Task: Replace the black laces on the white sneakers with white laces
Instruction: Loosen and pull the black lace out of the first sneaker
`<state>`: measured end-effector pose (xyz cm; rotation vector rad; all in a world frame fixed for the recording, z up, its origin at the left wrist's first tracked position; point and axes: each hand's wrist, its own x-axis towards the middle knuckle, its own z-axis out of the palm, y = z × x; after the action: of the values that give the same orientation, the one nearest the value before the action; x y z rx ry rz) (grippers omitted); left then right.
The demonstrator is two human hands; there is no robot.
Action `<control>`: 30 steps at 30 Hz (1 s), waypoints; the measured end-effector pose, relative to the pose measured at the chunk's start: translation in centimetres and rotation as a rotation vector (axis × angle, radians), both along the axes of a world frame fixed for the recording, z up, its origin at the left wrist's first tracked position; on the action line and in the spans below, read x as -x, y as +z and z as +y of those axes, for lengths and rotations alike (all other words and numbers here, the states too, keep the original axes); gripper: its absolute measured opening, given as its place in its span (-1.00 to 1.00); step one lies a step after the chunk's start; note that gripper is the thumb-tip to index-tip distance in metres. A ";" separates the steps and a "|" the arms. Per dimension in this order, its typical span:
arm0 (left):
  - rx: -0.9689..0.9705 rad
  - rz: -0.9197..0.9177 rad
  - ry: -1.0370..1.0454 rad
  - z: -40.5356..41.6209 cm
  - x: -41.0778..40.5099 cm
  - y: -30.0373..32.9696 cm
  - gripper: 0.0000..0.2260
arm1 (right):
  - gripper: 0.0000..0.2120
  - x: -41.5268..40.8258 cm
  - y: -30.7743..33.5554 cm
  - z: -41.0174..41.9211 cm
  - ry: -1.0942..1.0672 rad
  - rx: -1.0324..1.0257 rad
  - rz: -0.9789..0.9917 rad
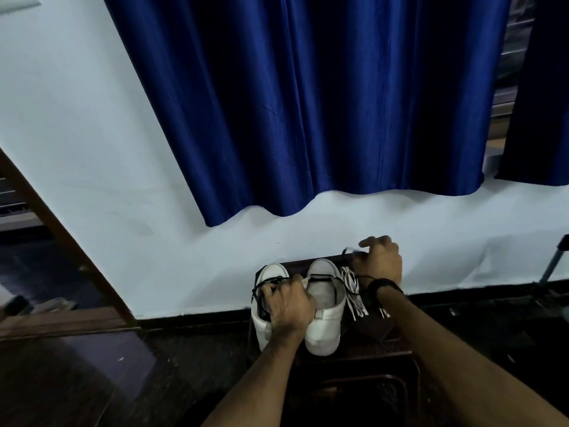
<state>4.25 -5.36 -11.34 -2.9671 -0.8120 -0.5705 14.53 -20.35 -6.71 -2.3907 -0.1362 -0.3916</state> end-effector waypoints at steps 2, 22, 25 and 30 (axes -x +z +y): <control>0.011 -0.007 -0.006 -0.1 -0.1 0.0 -0.84 | -0.60 0.9 -0.7 0.4 0.065 0.185 -0.010; -0.252 0.224 -0.614 0.9 -3.3 0.8 -0.67 | -0.78 5.3 -5.4 4.0 0.171 -0.244 0.245; -0.256 0.190 -0.646 1.2 -3.6 0.7 -0.73 | -0.79 5.5 -5.4 4.2 0.149 -0.251 0.243; -0.234 0.060 -0.605 1.4 -3.5 0.1 -0.77 | -0.76 5.9 -5.6 4.2 0.116 -0.309 0.231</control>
<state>7.76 -3.94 -11.26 -2.9519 0.1715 -0.5310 8.64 -16.17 -12.36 -2.0926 -0.1002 -0.0733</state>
